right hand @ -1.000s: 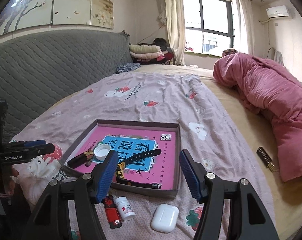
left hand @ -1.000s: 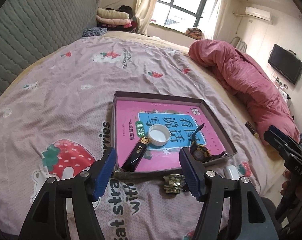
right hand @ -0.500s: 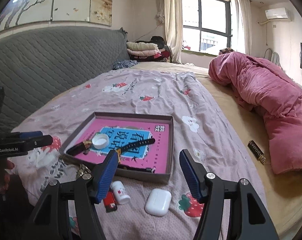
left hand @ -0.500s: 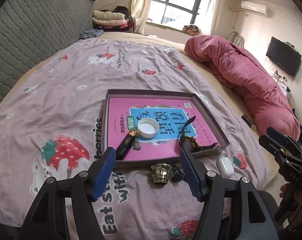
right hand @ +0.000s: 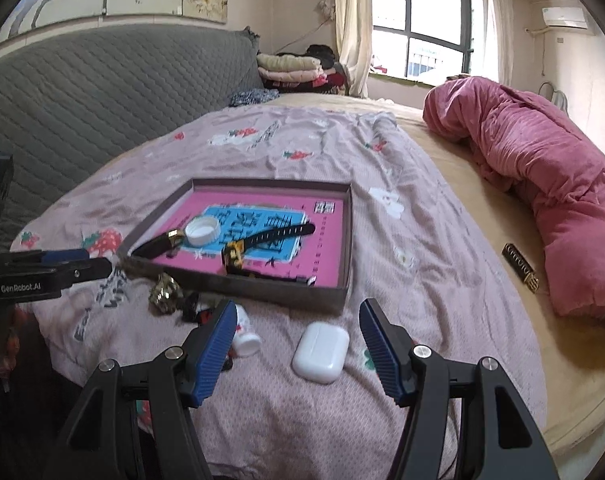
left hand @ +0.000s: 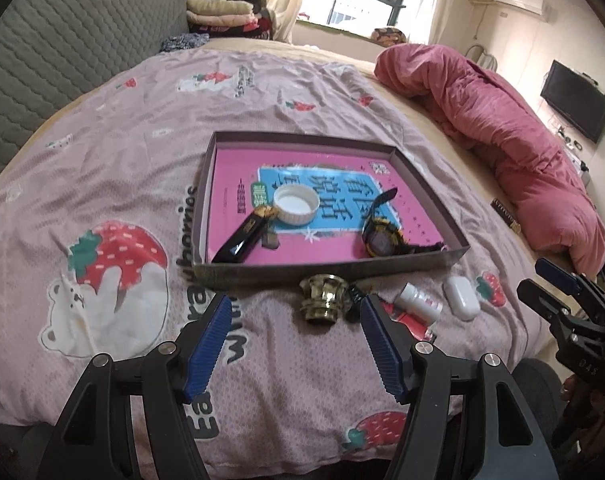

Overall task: Organize rigid objects
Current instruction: 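Move both grippers back toward the gold metal cap and the white earbud case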

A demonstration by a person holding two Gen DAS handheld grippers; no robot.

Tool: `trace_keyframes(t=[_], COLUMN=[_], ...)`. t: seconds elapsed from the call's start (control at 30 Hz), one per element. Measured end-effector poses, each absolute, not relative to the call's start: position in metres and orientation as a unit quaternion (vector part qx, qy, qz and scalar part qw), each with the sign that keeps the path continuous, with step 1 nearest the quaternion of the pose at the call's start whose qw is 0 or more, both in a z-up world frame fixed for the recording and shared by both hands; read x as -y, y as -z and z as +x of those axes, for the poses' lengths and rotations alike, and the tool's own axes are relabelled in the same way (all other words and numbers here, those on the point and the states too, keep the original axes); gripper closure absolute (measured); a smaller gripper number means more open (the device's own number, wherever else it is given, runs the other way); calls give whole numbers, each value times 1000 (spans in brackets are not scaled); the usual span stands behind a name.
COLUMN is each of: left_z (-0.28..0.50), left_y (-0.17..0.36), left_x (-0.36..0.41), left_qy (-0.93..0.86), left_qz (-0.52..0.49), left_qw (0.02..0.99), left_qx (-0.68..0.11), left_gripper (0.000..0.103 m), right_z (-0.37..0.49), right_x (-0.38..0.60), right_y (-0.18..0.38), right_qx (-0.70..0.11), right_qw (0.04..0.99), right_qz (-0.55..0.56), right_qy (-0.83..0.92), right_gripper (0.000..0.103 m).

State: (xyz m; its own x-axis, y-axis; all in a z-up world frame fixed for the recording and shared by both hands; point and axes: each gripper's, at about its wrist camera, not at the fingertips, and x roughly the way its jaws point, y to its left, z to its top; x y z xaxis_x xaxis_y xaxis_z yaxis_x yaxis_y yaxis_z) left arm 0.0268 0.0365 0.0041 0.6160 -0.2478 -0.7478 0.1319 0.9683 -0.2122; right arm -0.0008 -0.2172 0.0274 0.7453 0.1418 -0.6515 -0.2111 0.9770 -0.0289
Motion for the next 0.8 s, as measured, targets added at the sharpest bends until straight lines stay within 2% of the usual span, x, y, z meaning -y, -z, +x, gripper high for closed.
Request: trace_keyframes(t=[0.8], left_z=[49], left_y=[47], left_x=[-15], left_qy=[104], left_qz=[-52], left_qw=[871], left_qx=[-477], left_gripper=[35], right_z=[35], right_x=[222], right_y=[41], right_qx=[-436], right_qw=[897], right_qz=[-37], right_qy=[-57], right_gripper=[40])
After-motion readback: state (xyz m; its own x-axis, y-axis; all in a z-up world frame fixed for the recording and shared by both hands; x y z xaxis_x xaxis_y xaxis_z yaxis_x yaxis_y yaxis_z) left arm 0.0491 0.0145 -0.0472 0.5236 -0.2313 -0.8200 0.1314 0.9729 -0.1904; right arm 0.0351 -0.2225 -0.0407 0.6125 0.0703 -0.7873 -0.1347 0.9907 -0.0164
